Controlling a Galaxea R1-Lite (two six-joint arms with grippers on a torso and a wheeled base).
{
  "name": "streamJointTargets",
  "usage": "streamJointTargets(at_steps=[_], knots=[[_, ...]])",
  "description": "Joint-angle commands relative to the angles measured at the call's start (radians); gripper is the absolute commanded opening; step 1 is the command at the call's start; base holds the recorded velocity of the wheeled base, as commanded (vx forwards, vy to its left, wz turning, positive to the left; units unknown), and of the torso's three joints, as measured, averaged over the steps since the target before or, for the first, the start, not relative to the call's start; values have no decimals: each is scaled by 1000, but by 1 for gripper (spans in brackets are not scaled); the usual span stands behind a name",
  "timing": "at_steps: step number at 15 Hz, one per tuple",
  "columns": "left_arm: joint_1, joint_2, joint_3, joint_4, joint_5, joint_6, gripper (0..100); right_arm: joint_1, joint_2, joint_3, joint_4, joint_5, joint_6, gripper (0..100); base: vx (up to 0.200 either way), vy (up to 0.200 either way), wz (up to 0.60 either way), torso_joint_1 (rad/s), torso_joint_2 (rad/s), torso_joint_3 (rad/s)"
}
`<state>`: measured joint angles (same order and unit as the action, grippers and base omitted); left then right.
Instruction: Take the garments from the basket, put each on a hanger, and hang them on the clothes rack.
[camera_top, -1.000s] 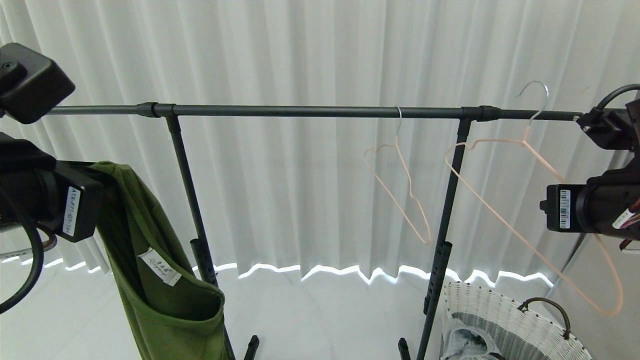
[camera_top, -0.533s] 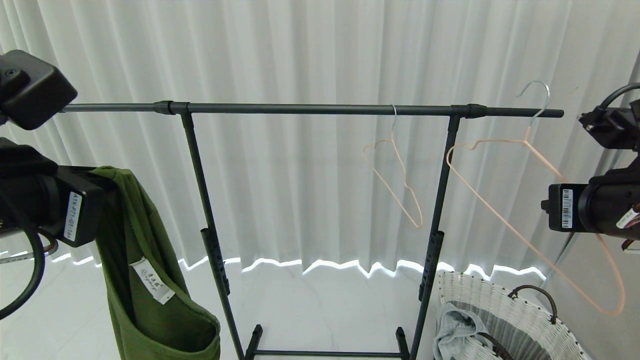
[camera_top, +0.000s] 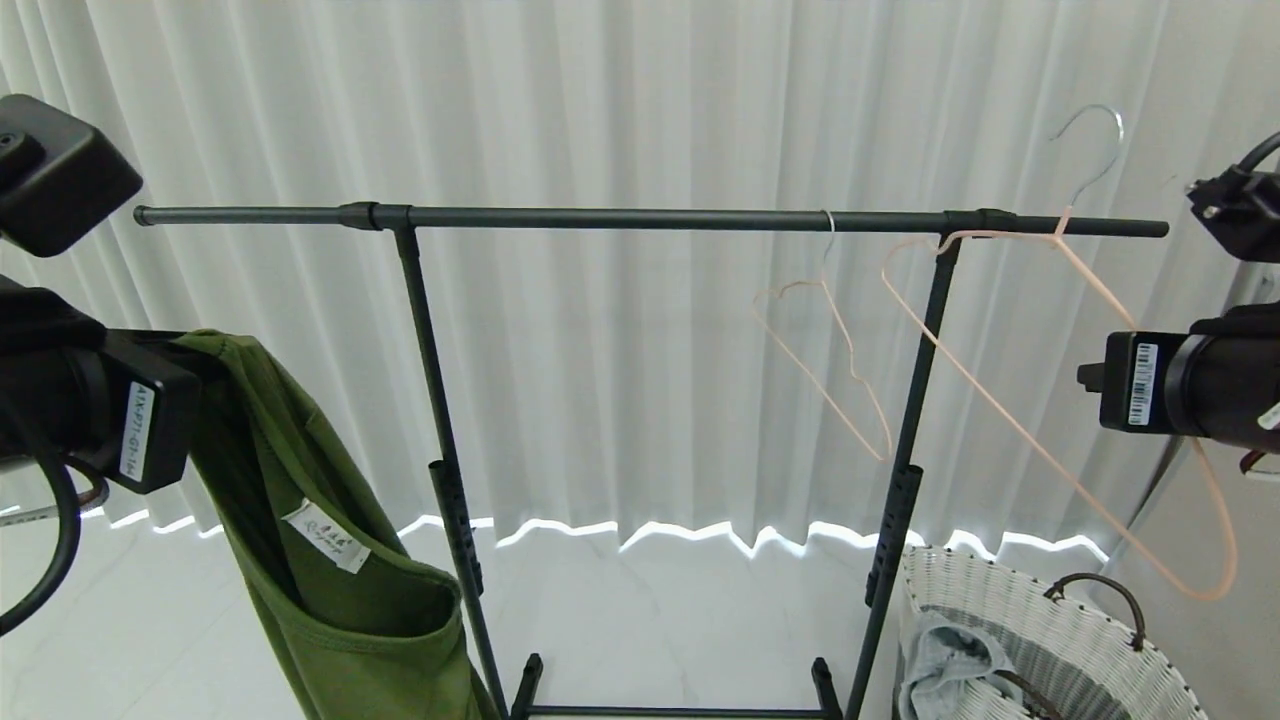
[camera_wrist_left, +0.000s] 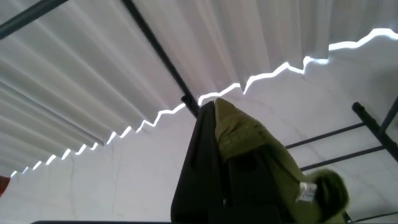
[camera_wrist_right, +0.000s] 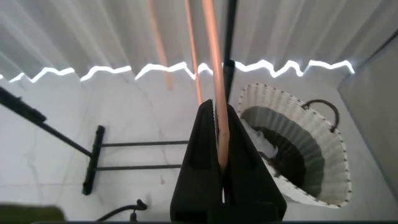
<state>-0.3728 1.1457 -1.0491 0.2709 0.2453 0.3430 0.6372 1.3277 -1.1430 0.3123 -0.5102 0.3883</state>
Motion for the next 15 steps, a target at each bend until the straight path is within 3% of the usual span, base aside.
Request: streamJointTargets(at_steps=[1,5,9,13,15], knots=[[0,3,0,1,0,-1,0,19,-2,0,-1,-1,0,0,0,200,0,2,-2,12],[0,5,1,1,0,-1,0,65,-2,5,-18,-1,0,0,0,200,0,4,1,-1],[0,-1,23,1,0,2,0,144,-10,51,-21,-1,-2,0,0,0,0,0,0,0],[0,-4,49,-1,0,5,0,335,-70,137,-22,75,1,0,0,0,0,0,0,0],[-2,3,55,1,3,5,0,463,-125,192,-22,168,0,0,0,0,0,0,0,0]])
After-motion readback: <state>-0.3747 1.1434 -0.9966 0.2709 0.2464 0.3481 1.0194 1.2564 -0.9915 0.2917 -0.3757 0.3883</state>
